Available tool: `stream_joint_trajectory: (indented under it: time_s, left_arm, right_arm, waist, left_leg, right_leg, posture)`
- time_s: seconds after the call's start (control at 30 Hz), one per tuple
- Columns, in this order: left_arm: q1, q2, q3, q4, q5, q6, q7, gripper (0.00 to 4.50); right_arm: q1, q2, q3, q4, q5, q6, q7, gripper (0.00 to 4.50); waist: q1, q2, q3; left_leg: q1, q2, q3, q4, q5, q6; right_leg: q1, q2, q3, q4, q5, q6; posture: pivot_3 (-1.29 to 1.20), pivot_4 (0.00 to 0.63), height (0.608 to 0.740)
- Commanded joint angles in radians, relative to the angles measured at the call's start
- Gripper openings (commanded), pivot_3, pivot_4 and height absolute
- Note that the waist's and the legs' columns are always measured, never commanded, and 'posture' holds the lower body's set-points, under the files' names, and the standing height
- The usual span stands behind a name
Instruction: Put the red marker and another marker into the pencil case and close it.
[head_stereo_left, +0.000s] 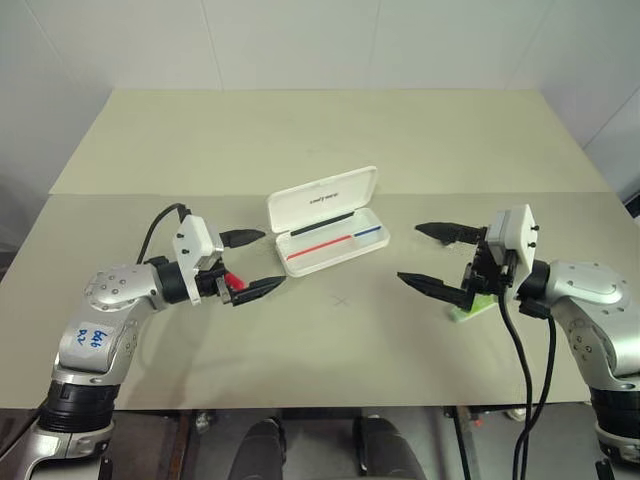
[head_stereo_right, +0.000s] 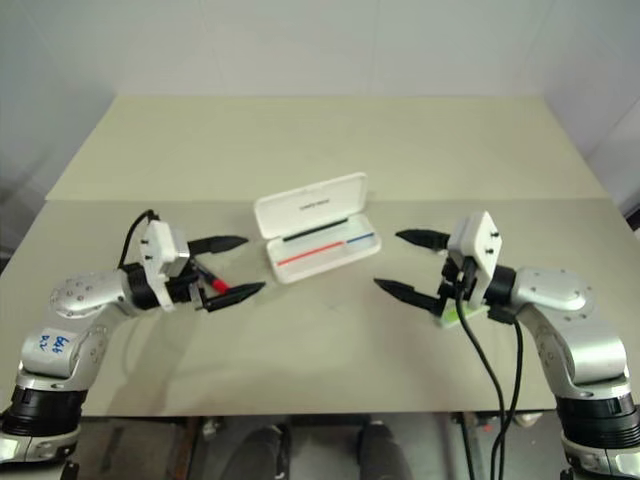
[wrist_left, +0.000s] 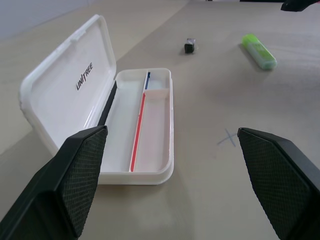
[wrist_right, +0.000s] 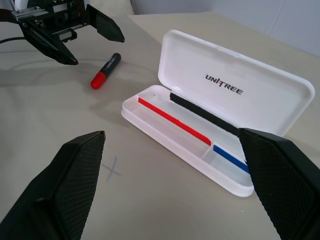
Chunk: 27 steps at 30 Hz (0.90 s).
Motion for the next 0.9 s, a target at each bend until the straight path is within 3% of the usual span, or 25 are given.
stream_joint_trajectory:
  time_s: [0.03,0.37,0.67,0.77,0.9]
  left_arm:
    - [-0.028,-0.004,0.006,0.001,0.006,-0.006,0.009,4.47]
    - [-0.077,-0.036,-0.057,0.047,0.054,-0.017,0.011,4.47]
    - [-0.095,-0.045,-0.074,0.080,0.075,0.006,0.024,4.47]
    - [-0.130,-0.064,-0.104,0.116,0.105,0.017,0.042,3.91]
    - [-0.175,-0.100,-0.143,0.167,0.154,0.031,0.075,2.59]
  right_arm:
    - [-0.008,0.008,-0.012,-0.012,-0.002,-0.031,0.002,4.50]
    - [-0.006,0.019,-0.008,-0.044,0.000,-0.023,-0.015,4.50]
    - [0.026,0.088,0.032,-0.235,0.043,0.053,-0.124,4.50]
    - [0.042,0.093,0.032,-0.266,0.052,0.064,-0.141,4.50]
    - [0.036,0.109,0.034,-0.252,0.037,0.047,-0.157,4.50]
  waist:
    - [0.000,0.000,0.000]
    - [0.002,0.000,0.000]
    - [0.001,0.000,0.000]
    - [0.006,0.000,0.000]
    - [0.014,-0.001,0.000]
  left_leg:
    - [0.000,0.000,0.000,0.000,0.000,0.000]
    - [0.000,0.000,0.000,0.001,0.000,0.000]
    - [0.000,0.000,0.000,0.001,0.000,0.000]
    - [0.000,0.000,0.000,0.001,0.000,0.000]
    - [0.000,0.000,-0.001,0.003,0.000,0.000]
  right_leg:
    - [0.000,0.000,0.000,0.000,0.000,0.000]
    - [0.000,0.000,0.000,0.000,0.000,0.000]
    - [0.000,0.000,0.000,0.001,0.000,0.000]
    - [0.000,0.000,0.000,0.001,0.000,0.000]
    - [0.001,0.000,0.000,0.001,0.001,0.001]
  posture:
    - [0.00,0.150,0.740]
    - [0.00,0.150,0.740]
    - [0.00,0.150,0.740]
    - [0.00,0.150,0.740]
    - [0.00,0.150,0.740]
